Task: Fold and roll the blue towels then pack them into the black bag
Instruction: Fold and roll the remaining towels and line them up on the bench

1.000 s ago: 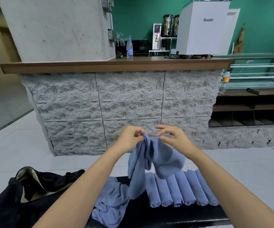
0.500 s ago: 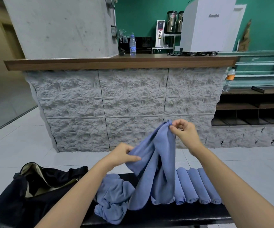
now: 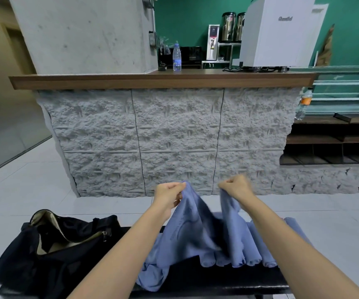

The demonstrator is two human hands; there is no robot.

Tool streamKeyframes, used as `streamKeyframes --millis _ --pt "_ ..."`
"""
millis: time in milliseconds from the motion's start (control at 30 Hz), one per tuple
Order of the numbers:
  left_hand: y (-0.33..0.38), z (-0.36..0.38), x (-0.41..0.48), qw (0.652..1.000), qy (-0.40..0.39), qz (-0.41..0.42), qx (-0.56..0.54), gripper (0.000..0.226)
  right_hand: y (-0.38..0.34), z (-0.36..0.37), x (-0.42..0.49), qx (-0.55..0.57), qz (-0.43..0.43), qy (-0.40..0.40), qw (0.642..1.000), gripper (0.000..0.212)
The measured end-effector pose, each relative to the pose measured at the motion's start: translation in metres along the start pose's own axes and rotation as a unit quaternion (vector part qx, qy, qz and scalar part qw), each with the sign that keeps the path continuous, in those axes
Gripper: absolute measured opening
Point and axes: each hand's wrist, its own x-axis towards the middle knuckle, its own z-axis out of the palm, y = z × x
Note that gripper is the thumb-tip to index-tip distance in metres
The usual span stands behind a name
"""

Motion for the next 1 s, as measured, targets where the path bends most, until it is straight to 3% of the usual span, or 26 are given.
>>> streamKeyframes --millis 133,267,433,533,667,800,933,1000 --pt "0.0 0.026 0.003 0.996 0.014 0.051 0.071 0.016 -0.016 0.024 -0.013 0.111 -0.02 -0.032 0.993 0.023" --pt "0.003 0.029 0.0 0.992 0.022 0.084 0.097 0.014 -0.026 0.034 -0.021 0.123 -0.075 -0.001 0.99 0.015" --pt "0.011 0.022 -0.01 0.99 -0.027 0.112 0.086 0.017 -0.024 0.041 -0.029 0.177 -0.104 0.015 0.979 0.01" --pt "0.016 0.019 -0.012 0.994 -0.057 0.085 0.045 0.016 -0.026 0.041 -0.034 0.184 -0.152 0.018 0.971 0.014" --pt "0.025 0.012 -0.006 0.992 -0.116 0.028 -0.042 0.012 -0.029 0.029 -0.035 0.217 -0.202 -0.073 0.952 0.022" --pt "0.041 0.007 0.002 0.982 -0.098 0.135 0.087 0.009 -0.022 0.009 -0.025 0.211 -0.226 -0.01 0.951 0.022" --pt "0.067 0.004 0.0 0.918 -0.213 0.209 0.262 0.014 -0.017 -0.007 -0.017 0.079 -0.324 -0.062 0.941 0.029" --pt "0.078 0.005 0.0 0.895 -0.221 0.251 0.294 0.012 -0.02 -0.004 -0.02 0.072 -0.347 -0.091 0.931 0.032"
